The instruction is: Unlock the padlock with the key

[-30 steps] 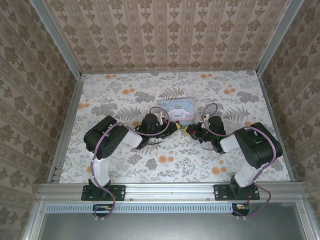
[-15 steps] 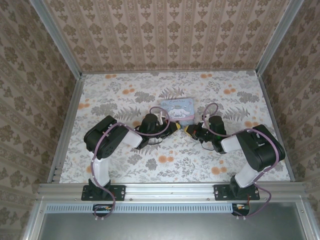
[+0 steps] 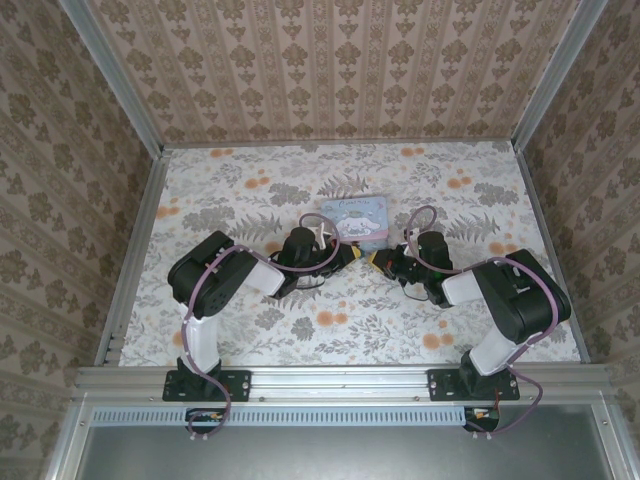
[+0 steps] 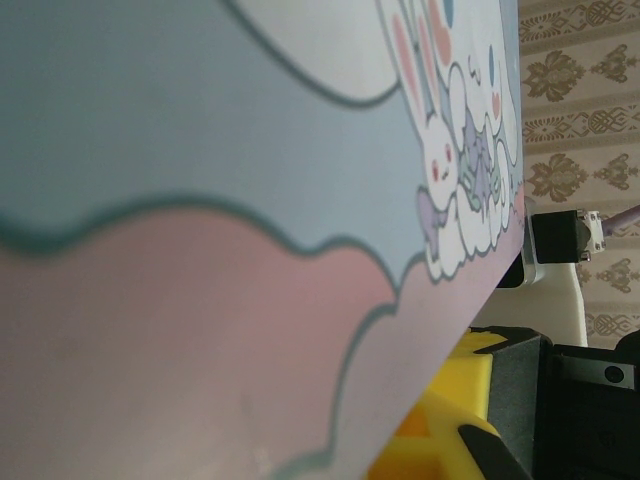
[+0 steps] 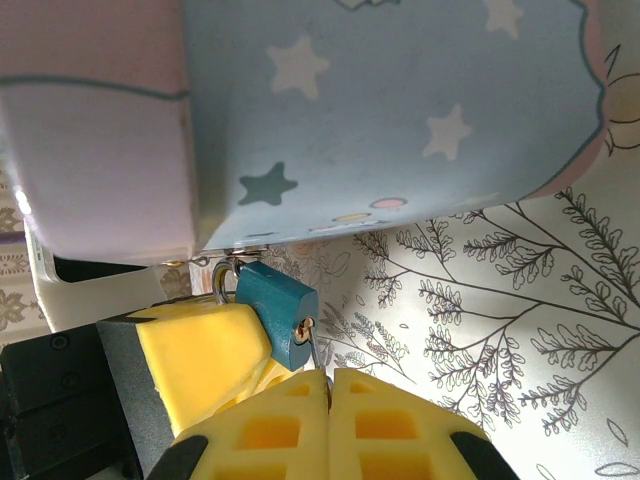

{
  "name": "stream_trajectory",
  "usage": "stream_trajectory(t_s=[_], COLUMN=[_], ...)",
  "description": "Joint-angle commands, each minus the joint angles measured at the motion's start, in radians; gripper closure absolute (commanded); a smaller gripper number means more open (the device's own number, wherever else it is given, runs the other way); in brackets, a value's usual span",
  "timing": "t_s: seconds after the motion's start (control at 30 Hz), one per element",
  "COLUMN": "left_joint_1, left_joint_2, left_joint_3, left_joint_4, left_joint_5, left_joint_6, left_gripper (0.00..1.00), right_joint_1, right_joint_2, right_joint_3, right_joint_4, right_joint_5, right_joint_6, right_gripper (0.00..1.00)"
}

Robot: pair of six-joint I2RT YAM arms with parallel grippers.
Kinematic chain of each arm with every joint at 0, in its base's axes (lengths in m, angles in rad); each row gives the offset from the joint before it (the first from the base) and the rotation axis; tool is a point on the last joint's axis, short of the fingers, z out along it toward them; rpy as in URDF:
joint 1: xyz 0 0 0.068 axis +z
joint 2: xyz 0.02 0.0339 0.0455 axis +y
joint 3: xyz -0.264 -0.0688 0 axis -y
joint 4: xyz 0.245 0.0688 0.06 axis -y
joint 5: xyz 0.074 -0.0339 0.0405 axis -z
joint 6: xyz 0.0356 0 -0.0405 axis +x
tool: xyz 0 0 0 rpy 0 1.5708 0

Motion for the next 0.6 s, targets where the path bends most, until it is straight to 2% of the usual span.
stream_trajectory(t_s=[0.0, 0.2, 0.37, 0.57], left_joint_1=[-0.012, -0.018, -0.020, -0.025], left_joint_2=[0.025, 0.022, 0.032, 0.027], left_joint_3=[0.011, 0.014, -0.002, -0.003], left_joint_4=[0.011, 0.020, 0.119, 0.156], left_joint_5=[0.017, 0.031, 0.054, 0.083], left_joint_6=[-0.015, -0.036, -0.155, -0.218], left_gripper=[1.00, 1.00, 1.00, 1.00], right_joint_1=[0.008, 0.009, 0.009, 0.008], right_joint_2=[-0.034, -0.008, 0.014, 0.026], right_joint_3=[0.013, 0.002, -0.014, -0.011], right_joint_4=[0.052, 0.150, 0.259, 0.271], right_joint_5=[-0.012, -0.028, -0.045, -0.054], right_joint_6=[-0.009, -0.004, 0.000, -0.002], right_gripper=[1.00, 1.00, 1.00, 1.00])
